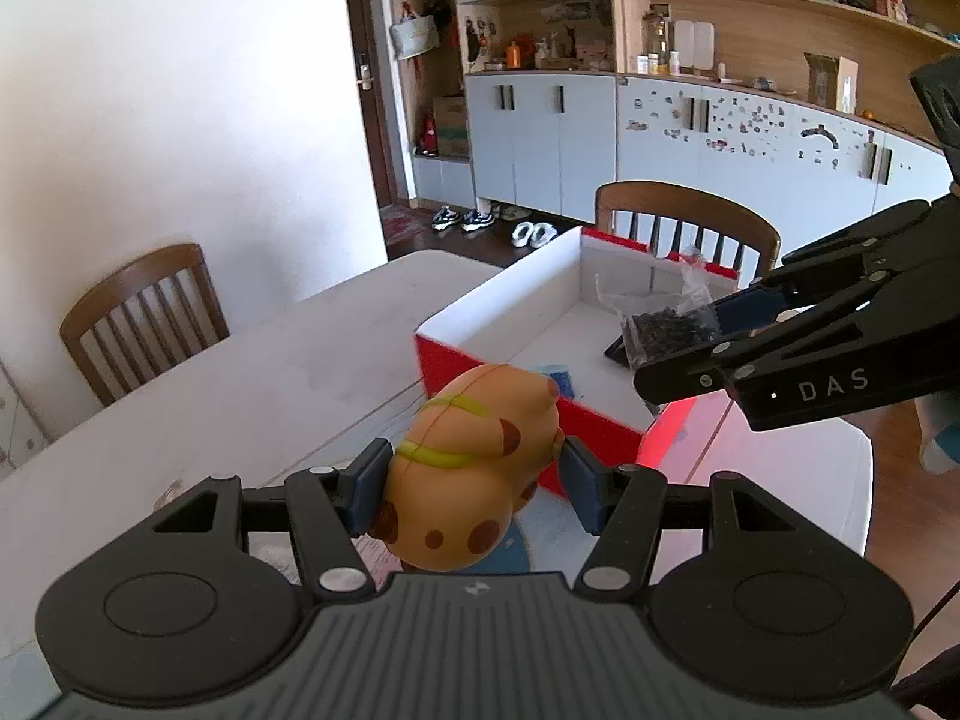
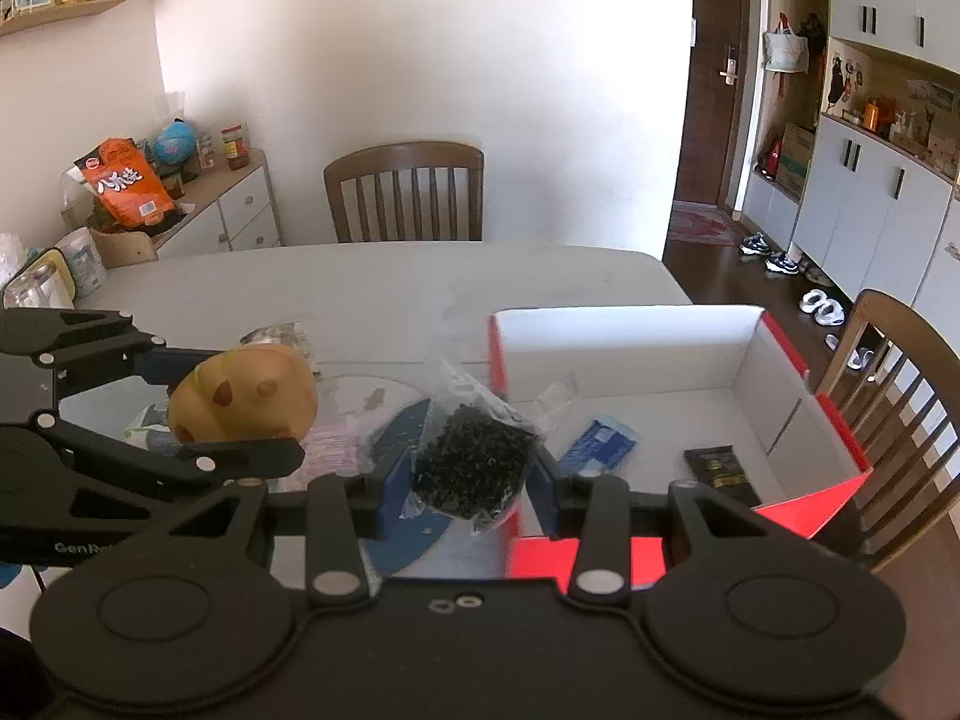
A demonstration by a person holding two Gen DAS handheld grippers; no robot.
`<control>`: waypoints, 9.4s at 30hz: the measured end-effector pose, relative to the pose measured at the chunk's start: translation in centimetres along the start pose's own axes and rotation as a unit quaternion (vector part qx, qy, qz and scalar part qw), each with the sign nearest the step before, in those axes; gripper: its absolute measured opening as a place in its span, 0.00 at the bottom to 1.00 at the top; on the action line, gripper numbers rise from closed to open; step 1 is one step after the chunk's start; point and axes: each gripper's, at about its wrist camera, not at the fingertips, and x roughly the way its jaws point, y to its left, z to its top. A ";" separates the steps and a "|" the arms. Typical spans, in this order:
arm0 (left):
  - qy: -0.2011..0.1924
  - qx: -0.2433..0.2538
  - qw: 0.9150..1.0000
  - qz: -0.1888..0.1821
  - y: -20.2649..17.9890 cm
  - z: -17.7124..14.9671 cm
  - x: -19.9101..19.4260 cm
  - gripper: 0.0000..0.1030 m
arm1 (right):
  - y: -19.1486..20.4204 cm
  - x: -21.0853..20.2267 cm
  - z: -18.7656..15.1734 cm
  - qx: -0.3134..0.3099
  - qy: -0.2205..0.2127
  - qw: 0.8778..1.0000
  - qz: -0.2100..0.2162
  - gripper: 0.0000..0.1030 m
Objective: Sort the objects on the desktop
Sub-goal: 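Carry the yellow toy and seed bag with both tools into the shoebox, then lower the seed bag with the right tool and open it while the left tool releases the yellow toy, then withdraw both tools from the shoebox back toward the packets on the table, then grasp the white wipes pack with the left tool while the right tool grasps the clear printed bag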
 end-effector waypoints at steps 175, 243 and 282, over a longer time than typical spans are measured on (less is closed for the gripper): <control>0.093 -0.125 0.986 -0.053 5.6 -3.2 0.6 0.81 | 1.8 1.9 0.0 0.076 -0.006 0.996 0.040 0.74; 0.088 -0.055 0.994 0.022 20.0 -16.7 4.4 1.00 | 13.5 19.0 -3.4 -0.107 0.059 0.992 0.024 1.00; 0.031 -0.030 0.998 0.044 18.8 -16.5 3.9 0.24 | 13.1 21.2 -4.0 -0.109 0.083 0.990 0.035 0.89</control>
